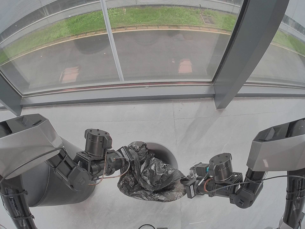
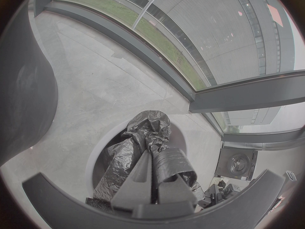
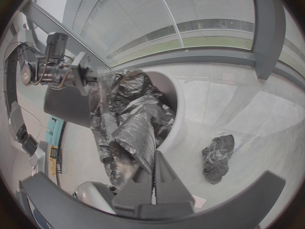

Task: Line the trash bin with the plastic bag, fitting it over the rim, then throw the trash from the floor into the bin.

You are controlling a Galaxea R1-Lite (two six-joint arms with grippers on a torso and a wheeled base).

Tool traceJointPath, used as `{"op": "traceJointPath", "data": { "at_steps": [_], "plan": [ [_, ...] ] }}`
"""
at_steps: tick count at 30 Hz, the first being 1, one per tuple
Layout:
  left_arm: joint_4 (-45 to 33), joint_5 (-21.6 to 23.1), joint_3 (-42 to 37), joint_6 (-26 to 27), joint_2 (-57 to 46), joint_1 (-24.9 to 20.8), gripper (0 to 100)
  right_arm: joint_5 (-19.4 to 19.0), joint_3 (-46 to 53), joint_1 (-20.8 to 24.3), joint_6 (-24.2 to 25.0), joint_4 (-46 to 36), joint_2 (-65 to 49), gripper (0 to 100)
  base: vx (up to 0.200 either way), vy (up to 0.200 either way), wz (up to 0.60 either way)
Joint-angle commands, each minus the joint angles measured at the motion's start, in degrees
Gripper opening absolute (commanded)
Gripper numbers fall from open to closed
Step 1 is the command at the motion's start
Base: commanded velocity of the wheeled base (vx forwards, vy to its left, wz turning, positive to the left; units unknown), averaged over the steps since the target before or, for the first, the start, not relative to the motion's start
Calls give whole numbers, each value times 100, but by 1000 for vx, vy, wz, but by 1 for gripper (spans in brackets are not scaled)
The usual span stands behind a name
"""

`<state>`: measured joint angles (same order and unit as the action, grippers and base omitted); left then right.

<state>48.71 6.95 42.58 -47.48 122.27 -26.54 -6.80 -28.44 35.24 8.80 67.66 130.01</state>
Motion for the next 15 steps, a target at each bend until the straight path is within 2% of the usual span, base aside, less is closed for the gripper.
{"op": "traceJointPath", "data": {
  "at_steps": [1, 5, 15],
  "plan": [
    [7, -1, -4, 2, 25, 8, 0, 3, 76, -114, -28, 63, 138, 0, 0, 0, 0],
    [15, -1, 5, 2, -2, 26, 0, 12, 163, -167, -36, 661, 270, 0, 0, 0, 0],
    [15, -1, 13, 2, -72, 35, 0, 214, 251, -220, -36, 723, 376, 0, 0, 0, 0]
  ]
}}
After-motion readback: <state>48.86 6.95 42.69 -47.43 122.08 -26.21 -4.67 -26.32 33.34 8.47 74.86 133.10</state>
